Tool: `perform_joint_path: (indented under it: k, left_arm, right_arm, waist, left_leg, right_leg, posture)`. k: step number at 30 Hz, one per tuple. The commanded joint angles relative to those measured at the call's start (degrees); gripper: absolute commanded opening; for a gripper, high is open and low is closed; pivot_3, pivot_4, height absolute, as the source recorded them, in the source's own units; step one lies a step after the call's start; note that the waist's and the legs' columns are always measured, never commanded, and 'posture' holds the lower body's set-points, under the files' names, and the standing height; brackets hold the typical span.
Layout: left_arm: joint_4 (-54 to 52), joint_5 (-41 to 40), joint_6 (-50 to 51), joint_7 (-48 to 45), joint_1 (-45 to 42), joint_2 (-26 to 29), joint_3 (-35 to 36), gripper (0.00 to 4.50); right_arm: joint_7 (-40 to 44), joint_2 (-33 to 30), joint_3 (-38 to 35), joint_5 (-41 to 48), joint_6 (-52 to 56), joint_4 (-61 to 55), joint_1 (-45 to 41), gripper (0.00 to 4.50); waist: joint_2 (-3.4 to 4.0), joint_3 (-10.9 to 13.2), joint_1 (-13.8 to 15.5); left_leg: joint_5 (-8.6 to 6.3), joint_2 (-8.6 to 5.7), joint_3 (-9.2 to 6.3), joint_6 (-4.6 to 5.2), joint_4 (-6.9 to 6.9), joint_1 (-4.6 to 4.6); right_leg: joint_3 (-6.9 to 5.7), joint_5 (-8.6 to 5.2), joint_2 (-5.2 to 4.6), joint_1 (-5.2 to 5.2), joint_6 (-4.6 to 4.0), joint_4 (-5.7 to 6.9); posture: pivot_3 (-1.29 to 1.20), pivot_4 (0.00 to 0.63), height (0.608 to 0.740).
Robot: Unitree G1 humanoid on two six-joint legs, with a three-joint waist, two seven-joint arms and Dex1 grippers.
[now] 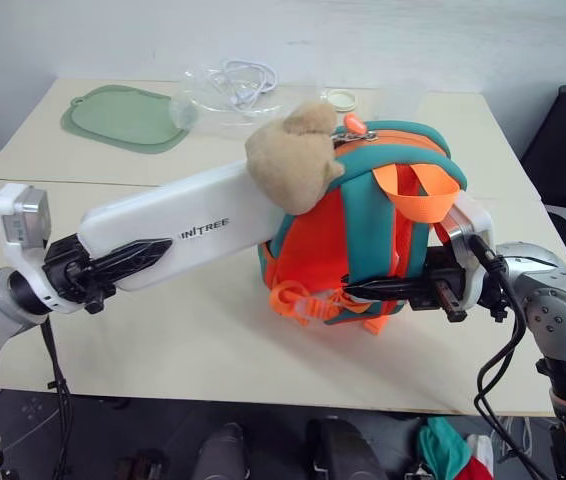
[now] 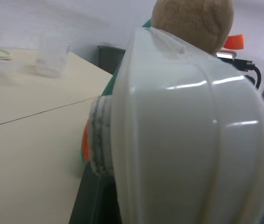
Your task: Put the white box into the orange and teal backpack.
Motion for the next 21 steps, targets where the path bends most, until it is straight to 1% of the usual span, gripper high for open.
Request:
perform_joint_path:
  k: [1, 2, 5, 8, 10, 13, 15, 16, 18, 19, 20, 21]
  left_arm:
    - [-1.88, 4.22, -4.26, -3.52, -2.05, 1.67, -3.24, 1.19]
    - [-1.52, 5.98, -5.67, -3.67, -2.71, 1.67, -4.30, 1.19]
    - [1.72, 16.86, -13.77, -2.94, -6.55, 1.38, -10.39, 1.19]
    - [3.60, 20.86, -17.39, -3.77, -8.84, 0.98, -13.00, 1.19]
    - [3.84, 21.15, -16.40, -3.99, -10.84, 1.30, -14.72, 1.19]
    - [3.62, 22.43, -12.39, -1.28, -19.21, 0.49, -19.89, 1.19]
    - [3.30, 22.48, -9.56, -1.76, -24.16, -0.56, -23.73, 1.19]
    - [3.49, 22.08, -7.37, -1.62, -26.42, -1.40, -25.37, 1.19]
    - [4.41, 22.10, 0.84, -1.27, -31.27, -1.44, -30.13, 1.19]
    - [5.26, 24.21, 1.26, -2.17, -33.33, -1.57, -32.99, 1.19]
    - [6.26, 25.51, 0.83, -3.33, -35.19, -2.37, -34.97, 1.19]
    - [8.54, 26.23, 0.28, -2.56, -37.50, -5.08, -35.80, 1.19]
  right_arm:
    - [0.13, 0.13, -0.30, 0.59, -0.35, -1.70, -0.59, 0.01]
    - [0.10, 0.21, -0.24, 0.59, -0.31, -1.68, -0.69, 0.01]
    - [0.55, -0.06, 0.19, 1.01, 0.34, -2.48, -0.26, 0.01]
    - [0.81, -0.48, 0.25, 1.26, 0.79, -2.97, 0.06, 0.01]
    - [1.13, -0.94, 0.11, 1.37, 1.20, -3.09, 0.18, 0.01]
    - [1.77, -1.58, 0.19, 1.35, 1.71, -2.95, 0.06, 0.01]
    - [1.97, -1.61, 0.52, 1.32, 1.82, -3.00, -0.04, 0.01]
    - [2.12, -1.61, 0.71, 1.44, 2.05, -3.06, -0.08, 0.01]
    - [2.27, -1.52, 1.05, 1.39, 2.25, -3.26, -0.11, 0.01]
    - [2.34, -1.47, 1.23, 1.38, 2.38, -3.33, -0.11, 0.01]
    - [2.41, -1.39, 1.47, 1.25, 2.39, -3.39, -0.10, 0.01]
    - [2.56, -1.32, 1.77, 1.09, 2.32, -3.41, -0.10, 0.01]
  waist:
    - [0.00, 0.00, -0.08]
    - [0.00, 0.00, -0.04]
    - [0.00, 0.00, 0.05]
    - [0.00, 0.00, 0.06]
    - [0.00, 0.00, 0.06]
    - [-0.02, 0.01, 0.32]
    - [-0.02, 0.01, 0.41]
    - [-0.02, 0.01, 0.48]
    - [-0.02, 0.01, 0.64]
    - [-0.02, 0.01, 0.69]
    - [-0.02, 0.01, 0.63]
    - [-0.02, 0.01, 0.54]
  left_leg:
    - [0.00, 0.01, 0.00, 0.00, 0.00, 0.00]
    - [0.00, 0.01, 0.01, -0.01, -0.02, 0.00]
    - [0.03, 0.02, 0.02, -0.01, 0.02, 0.01]
    - [0.05, 0.01, 0.02, 0.02, 0.05, 0.01]
    - [0.05, 0.01, 0.02, 0.02, 0.05, 0.01]
    - [0.05, 0.01, 0.00, 0.03, 0.06, -0.02]
    - [0.05, 0.00, -0.05, 0.04, 0.11, -0.04]
    - [0.05, -0.02, -0.04, 0.04, 0.12, -0.04]
    - [0.06, -0.01, -0.04, 0.05, 0.15, -0.08]
    - [0.06, 0.00, -0.04, 0.05, 0.17, -0.10]
    - [0.06, 0.00, -0.04, 0.05, 0.20, -0.10]
    - [0.06, 0.01, -0.01, 0.05, 0.21, -0.11]
  right_leg:
    - [0.00, 0.00, 0.02, 0.00, 0.00, -0.02]
    - [0.00, 0.00, 0.03, 0.00, 0.00, -0.03]
    - [0.00, 0.00, 0.06, 0.01, 0.00, 0.00]
    - [-0.01, 0.00, 0.06, 0.02, 0.01, 0.06]
    - [0.00, 0.00, 0.05, 0.02, 0.01, 0.05]
    - [-0.03, 0.01, 0.06, 0.03, 0.02, 0.03]
    - [-0.07, 0.02, 0.05, 0.05, 0.04, 0.04]
    - [-0.06, 0.02, 0.05, 0.05, 0.05, 0.05]
    - [-0.07, 0.03, 0.08, 0.04, 0.06, 0.05]
    - [-0.06, 0.03, 0.12, 0.03, 0.07, 0.05]
    - [-0.05, 0.03, 0.14, 0.03, 0.07, 0.07]
    - [-0.02, 0.03, 0.18, 0.01, 0.07, 0.06]
  posture:
    - [0.00, 0.150, 0.740]
    - [0.00, 0.150, 0.740]
    - [0.00, 0.150, 0.740]
    - [0.00, 0.150, 0.740]
    - [0.00, 0.150, 0.740]
    - [0.00, 0.150, 0.740]
    - [0.00, 0.150, 0.740]
    - [0.00, 0.150, 0.740]
    - [0.00, 0.150, 0.740]
    - [0.00, 0.150, 0.740]
    - [0.00, 0.150, 0.740]
    - [0.00, 0.150, 0.740]
